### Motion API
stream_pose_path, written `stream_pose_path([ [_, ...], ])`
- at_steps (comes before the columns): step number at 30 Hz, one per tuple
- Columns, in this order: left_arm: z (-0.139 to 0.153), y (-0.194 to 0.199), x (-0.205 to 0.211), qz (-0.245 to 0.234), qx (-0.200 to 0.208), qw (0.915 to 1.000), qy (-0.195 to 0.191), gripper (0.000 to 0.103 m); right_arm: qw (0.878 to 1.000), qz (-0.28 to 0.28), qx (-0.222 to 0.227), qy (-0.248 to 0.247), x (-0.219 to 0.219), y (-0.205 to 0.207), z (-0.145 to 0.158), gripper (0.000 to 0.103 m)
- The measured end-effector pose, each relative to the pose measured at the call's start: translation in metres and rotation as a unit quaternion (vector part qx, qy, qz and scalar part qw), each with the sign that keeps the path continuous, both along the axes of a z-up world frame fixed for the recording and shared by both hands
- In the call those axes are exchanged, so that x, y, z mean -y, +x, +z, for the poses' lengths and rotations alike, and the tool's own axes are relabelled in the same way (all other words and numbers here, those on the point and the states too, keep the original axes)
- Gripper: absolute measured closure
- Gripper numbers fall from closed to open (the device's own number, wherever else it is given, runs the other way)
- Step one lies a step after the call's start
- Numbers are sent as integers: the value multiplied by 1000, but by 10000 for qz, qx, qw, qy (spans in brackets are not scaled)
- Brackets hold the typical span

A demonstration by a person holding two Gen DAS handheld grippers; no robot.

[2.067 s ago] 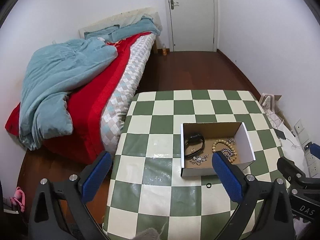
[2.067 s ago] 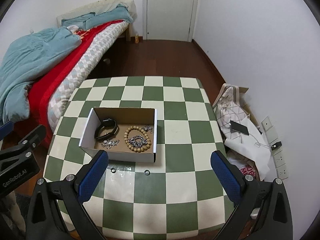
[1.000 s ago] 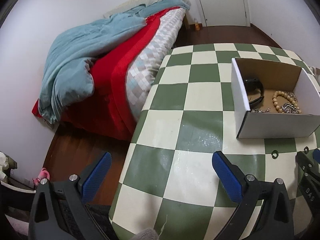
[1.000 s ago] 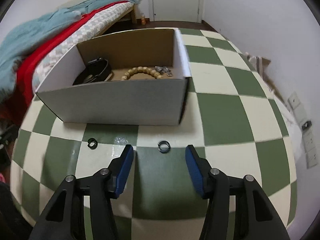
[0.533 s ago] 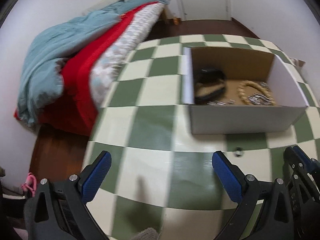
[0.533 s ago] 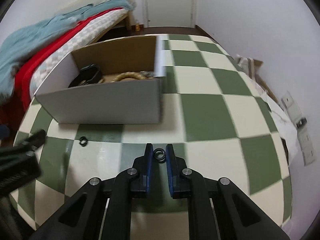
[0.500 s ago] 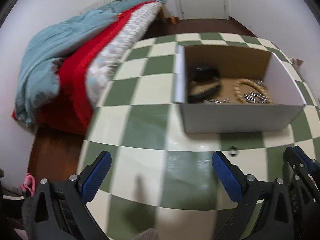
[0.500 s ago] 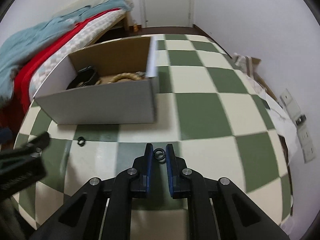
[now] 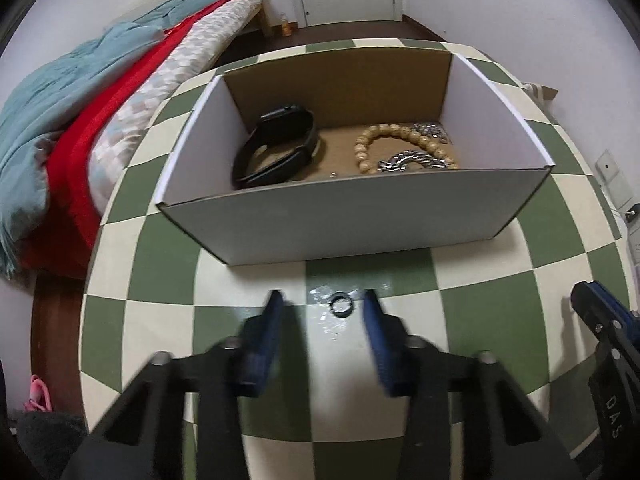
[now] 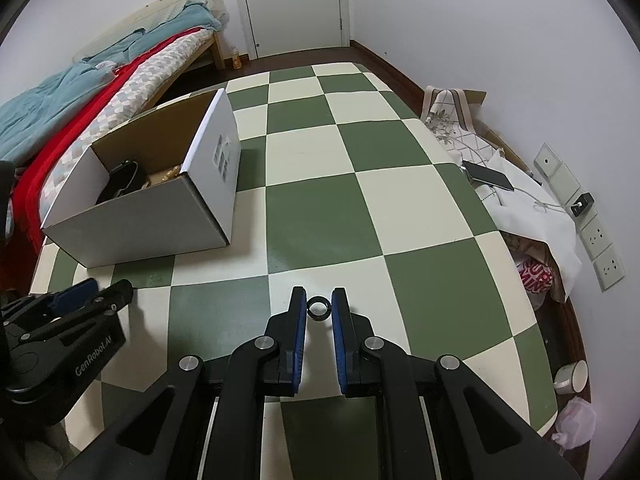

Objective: Organize jewelry
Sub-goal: 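Grasp a small black ring with the right tool while the left tool grasps another black ring, then carry both black rings into the white box and open both tools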

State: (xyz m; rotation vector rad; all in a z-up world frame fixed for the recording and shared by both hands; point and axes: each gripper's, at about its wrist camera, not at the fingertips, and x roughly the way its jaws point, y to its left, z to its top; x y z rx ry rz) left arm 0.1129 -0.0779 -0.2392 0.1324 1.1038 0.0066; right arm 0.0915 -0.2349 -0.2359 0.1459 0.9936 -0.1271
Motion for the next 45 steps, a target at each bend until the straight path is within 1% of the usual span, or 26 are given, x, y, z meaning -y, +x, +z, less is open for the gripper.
stream_pose_path([
  [1,0,0,1,-18,-2,10000,-19,85,10000,-4,1,6,0,0,0,90],
  [2,-1,1,3,-36,2,10000,-24,91,10000,-8,6,9,0,0,1,90],
  [3,-1,1,3,-45,-2,10000,-21,93,10000,-8,13,11,0,0,1,90],
  [6,2,0,1,-35,42,10000,-66,95,10000,-14,69,51,-1,-1,6,89],
  [7,3,-1,1,-40,48,9999,-86,101,9999,-13,94,58,-1,-1,7,89],
  [12,17,-7,-4,-41,161,9997,-166,101,9995,35,264,149,-5,-1,23,89],
  [17,40,-14,-13,-48,354,9989,-315,101,9985,97,471,277,-10,-3,43,90],
  [25,91,-17,-73,380,667,9939,-796,101,9948,108,819,589,-10,-6,76,90],
  [30,106,-15,-100,645,737,9903,-990,101,9929,133,903,766,-11,-5,87,90],
  [32,106,-11,-101,568,708,9912,-969,101,9926,160,932,762,-13,-3,89,90],
  [33,101,-7,-98,450,582,9921,-1017,101,9924,177,940,772,-14,-1,91,90],
  [35,86,-3,-90,276,318,9933,-1074,95,9922,186,963,768,-16,1,92,90],
  [36,73,-1,-82,169,140,9943,-1041,92,9922,184,959,780,-17,2,92,90],
  [37,61,1,-75,139,-24,9950,-986,81,9922,178,951,788,-17,2,91,90],
  [38,51,0,-69,94,-125,9953,-961,63,9924,174,936,785,-17,2,90,90],
  [39,39,0,-62,30,-224,9953,-944,58,9925,172,919,785,-17,2,89,90],
  [41,21,0,-50,-58,-338,9957,-863,57,9930,163,881,771,-16,1,87,90],
  [43,13,0,-40,-138,-386,9960,-791,57,9936,155,840,741,-14,1,85,90],
  [45,9,1,-32,-171,-338,9968,-702,57,9940,133,797,731,-12,1,82,90],
])
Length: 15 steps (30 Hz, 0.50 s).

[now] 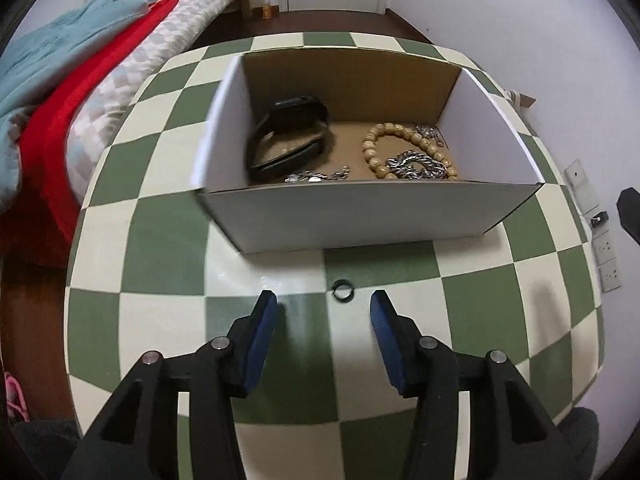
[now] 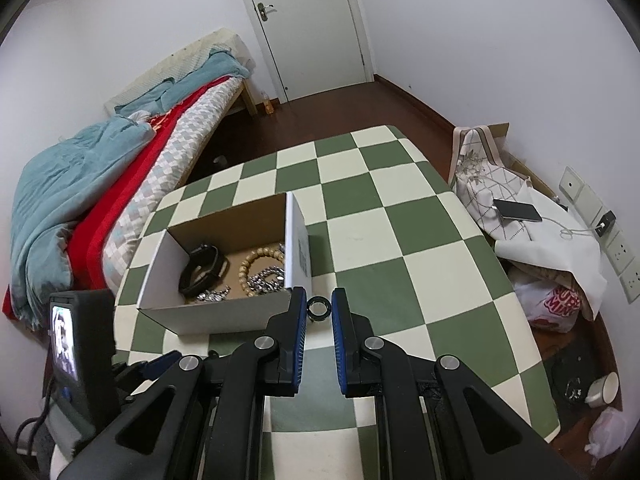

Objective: Organize jewelry
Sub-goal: 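Carry both black rings into the white box and open both tools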

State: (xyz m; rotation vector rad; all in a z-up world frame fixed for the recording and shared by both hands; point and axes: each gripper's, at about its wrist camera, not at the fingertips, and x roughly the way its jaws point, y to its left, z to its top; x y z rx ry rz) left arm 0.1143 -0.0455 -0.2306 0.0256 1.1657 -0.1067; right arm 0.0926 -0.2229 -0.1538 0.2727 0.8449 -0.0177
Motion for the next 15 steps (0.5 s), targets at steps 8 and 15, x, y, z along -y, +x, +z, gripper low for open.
stream_pose_path([
  [8,-6,-3,16,-161,164,9995,235,93,10000,-50,-11,8,5,1,-2,90],
  [15,9,-5,13,-136,298,9993,185,94,10000,-6,84,46,4,0,4,90],
])
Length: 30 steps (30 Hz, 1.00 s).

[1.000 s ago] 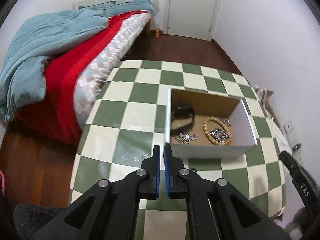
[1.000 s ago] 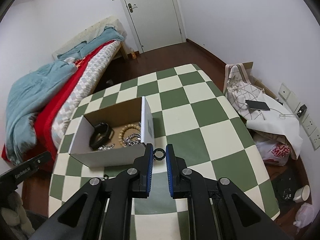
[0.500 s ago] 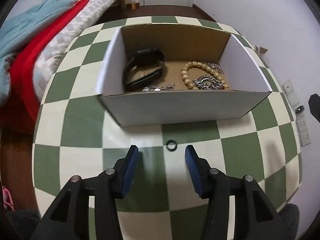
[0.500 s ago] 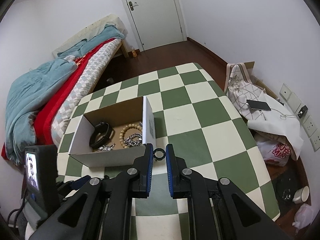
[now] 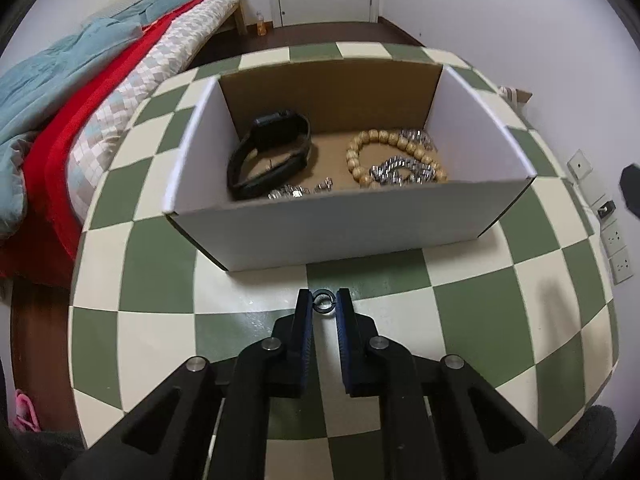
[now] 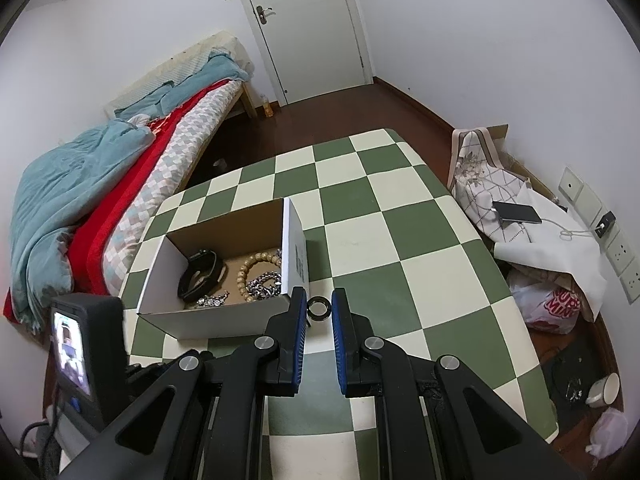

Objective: Organize jewelry
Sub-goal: 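Carry both black rings into the white box and open both tools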

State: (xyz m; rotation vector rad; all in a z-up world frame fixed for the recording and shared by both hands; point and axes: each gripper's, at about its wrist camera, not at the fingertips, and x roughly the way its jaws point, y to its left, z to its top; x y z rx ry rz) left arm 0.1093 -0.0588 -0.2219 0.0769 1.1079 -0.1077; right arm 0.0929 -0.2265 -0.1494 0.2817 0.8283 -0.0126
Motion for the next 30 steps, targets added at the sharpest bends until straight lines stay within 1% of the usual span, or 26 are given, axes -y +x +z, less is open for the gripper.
stream_pose_path([
  [2,15,-2,-3,25,114,9999,-90,94,10000,24,8,56,-1,1,3,90],
  [5,48,0,-12,53,375,9989,-292,94,9998,131,21,143,-3,8,8,90],
  [8,80,16,-22,68,552,9974,-468,94,9991,333,-43,270,-10,28,11,90],
  [10,90,33,-26,49,583,9970,-497,94,9985,435,-91,333,-16,44,11,90],
  [13,90,61,-32,54,465,9977,-499,94,9962,589,-319,563,-22,75,6,90],
  [14,87,71,-33,58,380,9982,-468,94,9949,653,-420,642,-25,87,3,90],
  [17,75,97,-41,126,63,9982,-576,93,9897,798,-741,933,-30,116,-6,90],
  [19,71,106,-45,196,-30,9977,-641,92,9843,933,-1051,1071,-35,137,-15,89],
  [22,69,113,-49,306,-99,9968,-732,90,9807,931,-1306,1119,-39,153,-22,89],
  [23,69,115,-50,319,-99,9967,-740,90,9802,923,-1362,1102,-39,157,-22,88],
  [24,70,116,-51,359,-88,9969,-696,89,9804,881,-1383,1093,-38,158,-22,81],
  [25,70,118,-52,401,-83,9971,-636,82,9802,856,-1394,1116,-37,159,-22,74],
  [26,71,119,-54,417,-58,9972,-613,69,9803,821,-1391,1137,-35,159,-21,63],
  [27,73,120,-55,442,-23,9973,-591,60,9814,772,-1372,1096,-33,158,-19,59],
  [28,75,119,-58,501,45,9973,-532,40,9822,746,-1348,1079,-31,156,-18,59],
  [29,77,118,-60,551,128,9971,-508,29,9827,724,-1338,1055,-29,154,-16,58],
  [30,79,117,-63,577,179,9969,-500,27,9835,701,-1339,991,-28,152,-15,55],
])
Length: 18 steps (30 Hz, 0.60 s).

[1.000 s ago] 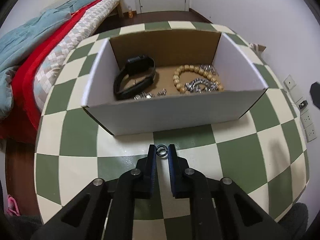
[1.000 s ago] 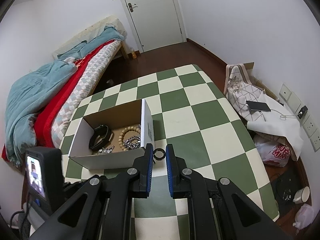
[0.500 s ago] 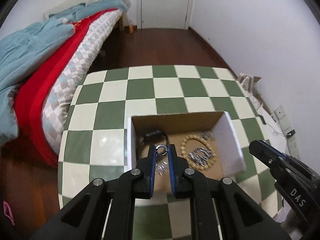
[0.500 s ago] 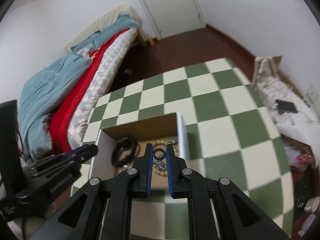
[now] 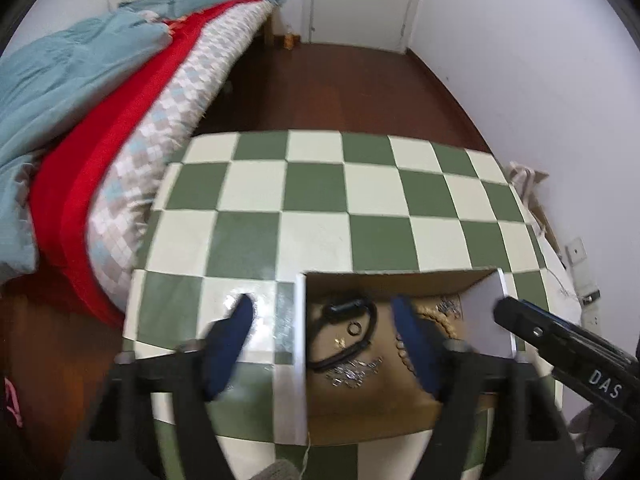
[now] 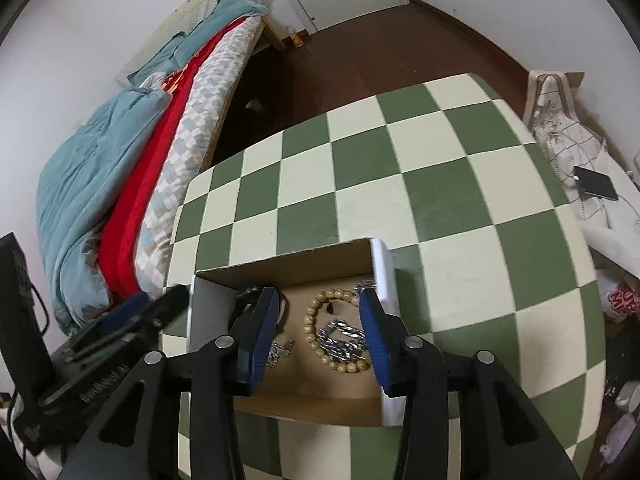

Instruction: Organize jewelry

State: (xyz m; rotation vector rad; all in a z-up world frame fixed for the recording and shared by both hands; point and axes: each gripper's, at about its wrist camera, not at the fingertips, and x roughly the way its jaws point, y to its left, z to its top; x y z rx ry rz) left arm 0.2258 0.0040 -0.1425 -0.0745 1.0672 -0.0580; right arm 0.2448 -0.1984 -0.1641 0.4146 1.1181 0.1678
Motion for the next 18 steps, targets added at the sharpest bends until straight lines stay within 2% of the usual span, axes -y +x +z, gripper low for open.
stream_pose_path([
  [1,2,-1,-2,35,21,10000,39,25,9999,-10,16,-128,1,-3,2,51],
  [3,4,-3,-6,103,24,9997,208,12,9986,-45,36,-532,1,-11,6,27],
  [4,5,-6,-8,133,50,9994,313,4,9971,-45,21,-762,0,-14,7,21],
  [5,7,-10,-9,159,86,9990,417,1,9952,-19,-6,-982,-2,-19,8,12],
  [6,7,-14,-9,180,110,9985,500,1,9932,1,-43,-1163,-4,-22,8,7],
  [9,7,-28,-10,232,122,9974,678,1,9850,110,-142,-1719,-11,-35,6,0],
  [11,6,-39,-11,256,66,9971,720,1,9801,148,-175,-1973,-15,-45,6,0],
  [18,14,-71,-12,340,20,9966,750,1,9767,68,-98,-2141,-17,-78,24,0],
])
